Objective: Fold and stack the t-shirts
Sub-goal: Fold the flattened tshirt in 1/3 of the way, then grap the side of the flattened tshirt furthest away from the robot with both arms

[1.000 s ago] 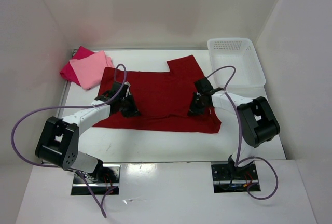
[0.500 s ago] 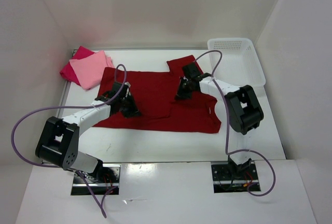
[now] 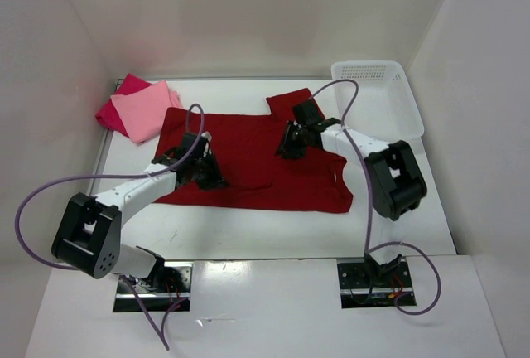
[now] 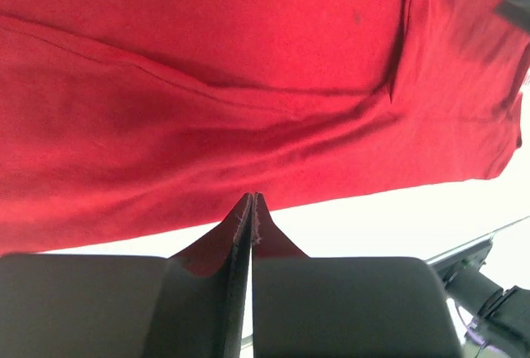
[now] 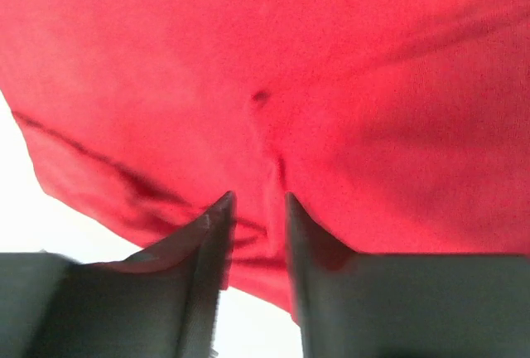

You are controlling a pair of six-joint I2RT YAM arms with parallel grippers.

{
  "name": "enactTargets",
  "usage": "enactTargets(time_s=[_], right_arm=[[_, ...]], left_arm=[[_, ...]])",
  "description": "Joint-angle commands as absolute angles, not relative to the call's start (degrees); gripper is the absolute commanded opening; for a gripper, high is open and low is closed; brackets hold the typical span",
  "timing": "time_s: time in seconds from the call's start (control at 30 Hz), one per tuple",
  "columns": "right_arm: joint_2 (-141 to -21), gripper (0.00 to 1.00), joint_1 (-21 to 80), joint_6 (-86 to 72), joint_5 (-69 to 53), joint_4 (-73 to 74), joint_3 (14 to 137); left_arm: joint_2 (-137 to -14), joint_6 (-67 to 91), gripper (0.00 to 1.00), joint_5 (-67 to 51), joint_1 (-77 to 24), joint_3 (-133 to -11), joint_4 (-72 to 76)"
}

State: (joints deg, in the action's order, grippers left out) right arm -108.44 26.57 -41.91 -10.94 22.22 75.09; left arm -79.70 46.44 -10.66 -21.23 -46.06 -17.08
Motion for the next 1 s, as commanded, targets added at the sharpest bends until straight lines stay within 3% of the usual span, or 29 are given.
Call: enactTargets(time_s=[0.0, 0.07, 0.17, 0.6, 0.97], right_arm=[[-98.36, 0.32, 27.25, -43.41, -10.72, 19.34, 68.51], [-95.02, 0.09, 28.38, -43.42, -11.24, 18.72, 64.71], [-94.39, 0.00, 31.63, -43.42, -11.25, 17.93, 57.85], [-100.02, 0.00, 34.28, -42.89, -4.93, 17.40, 55.47], [-92.65, 0.00, 36.56, -45.26, -5.98, 20.73, 43.16]], left_arm=[[-78.49, 44.82, 0.04, -9.93, -23.72, -47.20, -18.46], [-79.72, 43.43, 0.04, -9.93, -24.95, -47.20, -18.46], [-82.35, 42.80, 0.04, -8.00, -26.02, -46.67, -18.98], [-96.06, 44.82, 0.02, -6.24, -24.17, -47.20, -13.97], [-85.98, 47.72, 0.02, -18.53, -24.17, -35.09, -22.49]])
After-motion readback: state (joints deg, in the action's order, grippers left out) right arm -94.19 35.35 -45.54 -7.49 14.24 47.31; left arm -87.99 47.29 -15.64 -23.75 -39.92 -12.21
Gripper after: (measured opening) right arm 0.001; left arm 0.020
